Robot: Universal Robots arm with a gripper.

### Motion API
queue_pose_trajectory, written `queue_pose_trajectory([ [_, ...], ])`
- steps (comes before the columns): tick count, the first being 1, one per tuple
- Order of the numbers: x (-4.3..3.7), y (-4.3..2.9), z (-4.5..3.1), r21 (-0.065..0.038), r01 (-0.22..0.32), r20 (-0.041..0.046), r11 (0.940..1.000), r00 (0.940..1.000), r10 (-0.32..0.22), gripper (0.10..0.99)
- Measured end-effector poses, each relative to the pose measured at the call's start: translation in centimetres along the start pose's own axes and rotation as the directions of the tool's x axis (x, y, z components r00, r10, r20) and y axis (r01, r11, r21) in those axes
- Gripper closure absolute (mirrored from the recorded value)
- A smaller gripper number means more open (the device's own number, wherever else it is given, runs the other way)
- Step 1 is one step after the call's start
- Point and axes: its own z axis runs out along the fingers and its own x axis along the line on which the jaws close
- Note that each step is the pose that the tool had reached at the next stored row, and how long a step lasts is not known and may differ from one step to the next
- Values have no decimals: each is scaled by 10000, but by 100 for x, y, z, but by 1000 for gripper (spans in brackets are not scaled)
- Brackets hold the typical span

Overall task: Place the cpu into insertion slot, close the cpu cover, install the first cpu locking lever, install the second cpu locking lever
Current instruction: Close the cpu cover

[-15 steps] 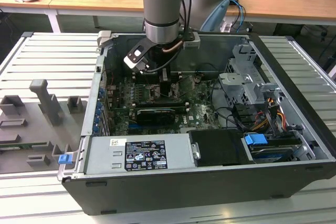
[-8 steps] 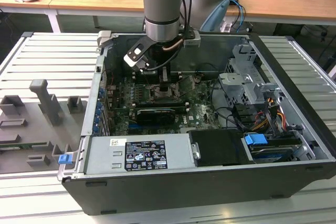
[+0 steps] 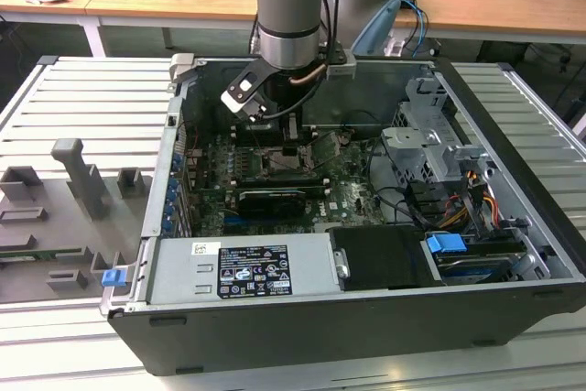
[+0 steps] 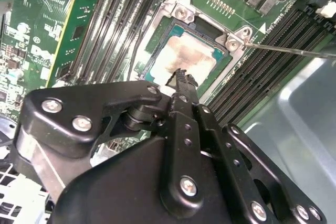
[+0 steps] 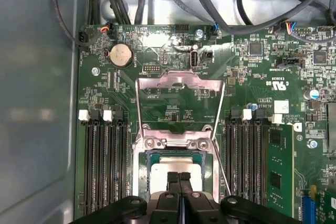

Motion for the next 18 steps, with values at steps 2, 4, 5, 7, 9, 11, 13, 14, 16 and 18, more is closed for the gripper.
queue_pose_trajectory([
  [2, 1, 2, -26, -2, -2, -2, 10000, 10000, 2, 980],
  [4, 1, 5, -40, -3, 0, -5, 10000, 10000, 0, 980],
  [5, 1, 5, -41, -2, -2, -5, 10000, 10000, 2, 980],
  [7, -1, 17, -39, -1, -2, -2, 10000, 10000, 2, 980],
  [9, -1, 47, -36, -1, -2, -3, 10000, 10000, 2, 980],
  [11, 0, 51, -43, 0, -4, 0, 10000, 10000, 4, 980],
  [13, 0, 53, -62, -1, -2, -1, 10000, 10000, 2, 980],
  [14, 0, 54, -64, -3, -1, -3, 10000, 10000, 1, 980],
  [16, -1, 135, -60, -1, -2, 0, 10000, 10000, 2, 980],
  [18, -1, 163, -58, -1, -1, 0, 10000, 10000, 1, 980],
])
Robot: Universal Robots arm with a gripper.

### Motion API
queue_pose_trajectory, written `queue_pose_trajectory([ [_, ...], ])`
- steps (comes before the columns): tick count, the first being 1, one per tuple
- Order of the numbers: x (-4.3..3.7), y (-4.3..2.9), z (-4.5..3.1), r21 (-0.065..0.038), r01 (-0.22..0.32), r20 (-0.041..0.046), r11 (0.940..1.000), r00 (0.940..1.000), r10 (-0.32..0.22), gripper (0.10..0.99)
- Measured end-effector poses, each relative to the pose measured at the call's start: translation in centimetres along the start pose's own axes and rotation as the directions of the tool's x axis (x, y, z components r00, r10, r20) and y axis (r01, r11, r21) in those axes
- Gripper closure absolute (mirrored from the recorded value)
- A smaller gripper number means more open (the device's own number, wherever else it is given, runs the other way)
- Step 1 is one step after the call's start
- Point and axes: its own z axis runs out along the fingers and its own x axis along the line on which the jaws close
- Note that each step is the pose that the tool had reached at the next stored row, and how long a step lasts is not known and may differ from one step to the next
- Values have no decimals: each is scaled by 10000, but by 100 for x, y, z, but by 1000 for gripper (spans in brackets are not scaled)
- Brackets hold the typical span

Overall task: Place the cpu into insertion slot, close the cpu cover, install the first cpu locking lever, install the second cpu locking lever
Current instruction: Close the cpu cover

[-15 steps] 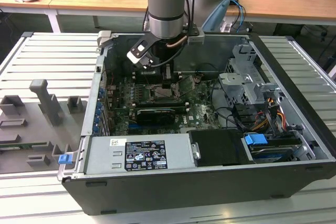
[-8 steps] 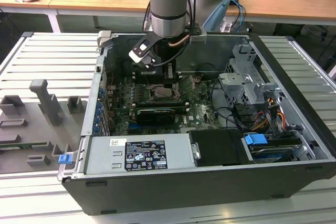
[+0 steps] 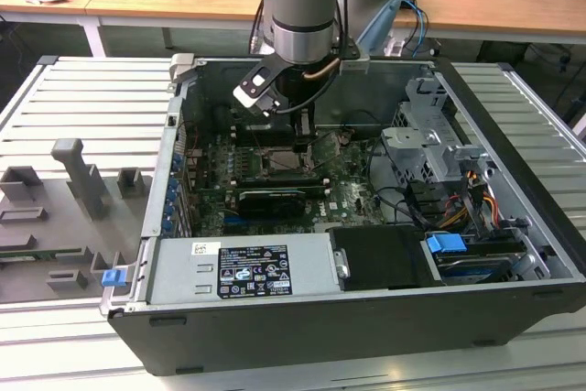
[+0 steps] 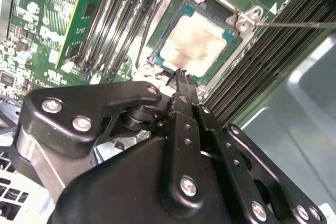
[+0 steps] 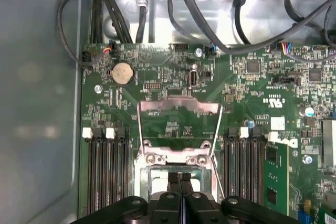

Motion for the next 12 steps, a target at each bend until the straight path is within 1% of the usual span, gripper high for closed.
queue_pose_trajectory([
  [3, 1, 3, -21, 0, -2, 1, 10000, 10000, 2, 980],
  [7, 2, 10, -81, 1, 0, 10, 10000, 10000, 0, 980],
  [9, 3, 11, -86, -1, 0, 14, 10000, 10000, 0, 980],
  [10, 2, 24, -86, 0, 2, 21, 10000, 10000, -2, 980],
  [11, 2, 55, -85, 1, 0, 25, 10000, 10000, 0, 980],
  [12, 5, 75, -113, 1, 2, 28, 10000, 10000, -2, 980],
])
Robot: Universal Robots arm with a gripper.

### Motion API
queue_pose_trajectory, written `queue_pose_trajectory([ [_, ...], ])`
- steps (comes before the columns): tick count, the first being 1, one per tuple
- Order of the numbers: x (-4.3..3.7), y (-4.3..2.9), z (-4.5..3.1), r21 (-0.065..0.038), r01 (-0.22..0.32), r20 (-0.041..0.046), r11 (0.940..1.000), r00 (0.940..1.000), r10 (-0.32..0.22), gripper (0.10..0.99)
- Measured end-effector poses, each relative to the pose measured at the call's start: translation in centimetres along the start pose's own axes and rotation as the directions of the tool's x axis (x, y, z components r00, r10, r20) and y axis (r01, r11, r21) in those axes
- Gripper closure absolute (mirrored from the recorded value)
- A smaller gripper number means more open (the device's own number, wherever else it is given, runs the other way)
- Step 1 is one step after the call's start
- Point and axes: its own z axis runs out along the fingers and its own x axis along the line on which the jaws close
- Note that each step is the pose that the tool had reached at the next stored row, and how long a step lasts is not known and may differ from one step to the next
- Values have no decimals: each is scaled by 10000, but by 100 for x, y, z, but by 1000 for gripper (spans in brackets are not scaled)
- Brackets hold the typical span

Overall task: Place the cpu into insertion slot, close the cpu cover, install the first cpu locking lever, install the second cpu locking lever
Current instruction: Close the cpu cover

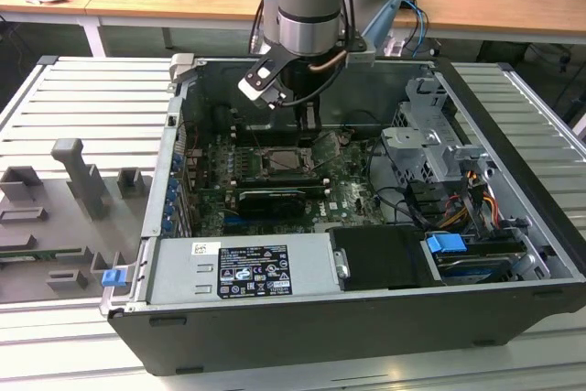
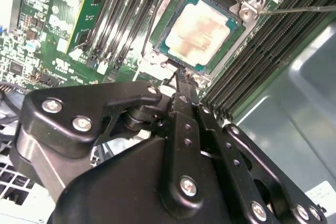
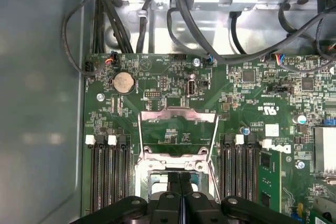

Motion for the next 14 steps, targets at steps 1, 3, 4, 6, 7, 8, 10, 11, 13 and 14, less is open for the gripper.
queue_pose_trajectory([
  [1, 2, 8, -42, 0, -1, 1, 10000, 10000, 1, 980],
  [3, 4, 17, -85, -1, 0, 3, 10000, 10000, 0, 980],
  [4, 5, 25, -103, -1, 0, 6, 10000, 10000, 0, 980],
  [6, 7, 48, -111, 0, 0, 8, 10000, 10000, 0, 980],
  [7, 8, 71, -109, -1, -1, 8, 10000, 10000, 1, 980],
  [8, 10, 105, -107, -1, -2, 9, 10000, 10000, 2, 980],
  [10, 12, 182, -102, 0, 0, 9, 10000, 10000, 0, 980],
  [11, 13, 213, -100, 0, -1, 8, 10000, 10000, 1, 980],
  [13, 16, 277, -96, 0, 0, 9, 10000, 10000, 0, 980],
  [14, 17, 318, -95, 0, -2, 9, 10000, 10000, 2, 980],
])
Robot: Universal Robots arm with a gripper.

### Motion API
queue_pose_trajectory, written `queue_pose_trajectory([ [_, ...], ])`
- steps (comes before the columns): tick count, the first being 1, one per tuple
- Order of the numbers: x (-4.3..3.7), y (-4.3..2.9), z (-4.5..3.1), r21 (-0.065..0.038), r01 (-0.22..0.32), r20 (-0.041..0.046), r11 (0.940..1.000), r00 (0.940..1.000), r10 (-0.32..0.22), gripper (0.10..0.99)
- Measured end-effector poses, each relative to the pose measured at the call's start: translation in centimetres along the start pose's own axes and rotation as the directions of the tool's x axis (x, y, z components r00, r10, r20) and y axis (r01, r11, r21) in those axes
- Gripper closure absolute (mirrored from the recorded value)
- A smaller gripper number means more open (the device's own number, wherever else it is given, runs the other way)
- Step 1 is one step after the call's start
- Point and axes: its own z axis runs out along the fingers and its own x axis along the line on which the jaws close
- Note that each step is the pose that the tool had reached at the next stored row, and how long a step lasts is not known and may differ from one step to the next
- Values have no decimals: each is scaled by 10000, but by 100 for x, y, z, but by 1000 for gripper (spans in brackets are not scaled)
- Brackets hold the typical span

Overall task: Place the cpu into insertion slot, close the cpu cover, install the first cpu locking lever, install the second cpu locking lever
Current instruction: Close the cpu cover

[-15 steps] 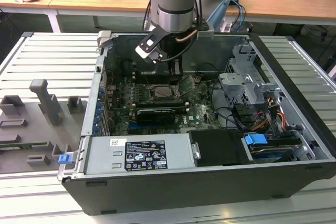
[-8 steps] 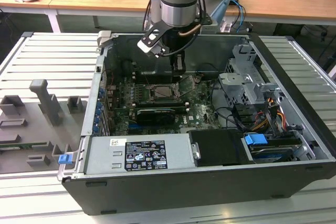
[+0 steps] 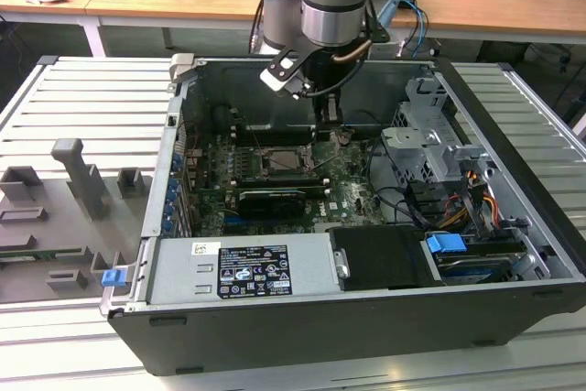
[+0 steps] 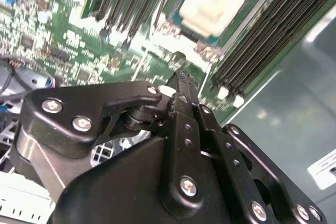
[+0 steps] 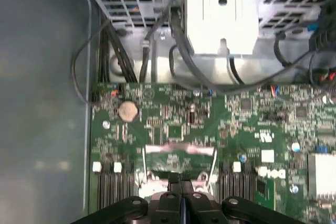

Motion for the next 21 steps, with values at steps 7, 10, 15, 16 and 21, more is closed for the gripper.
queue_pose_trajectory([
  [7, 2, 191, 4, 0, 1, 2, 10000, 10000, -1, 980],
  [10, 2, 238, 8, 0, 3, 1, 10000, 10000, -3, 980],
  [15, 2, 324, 14, 2, 2, 2, 10000, 10000, -2, 980],
  [16, 3, 342, 15, 3, 1, 1, 10000, 10000, -1, 980],
  [21, 3, 421, 32, 11, 4, 2, 10000, 10000, -4, 980],
])
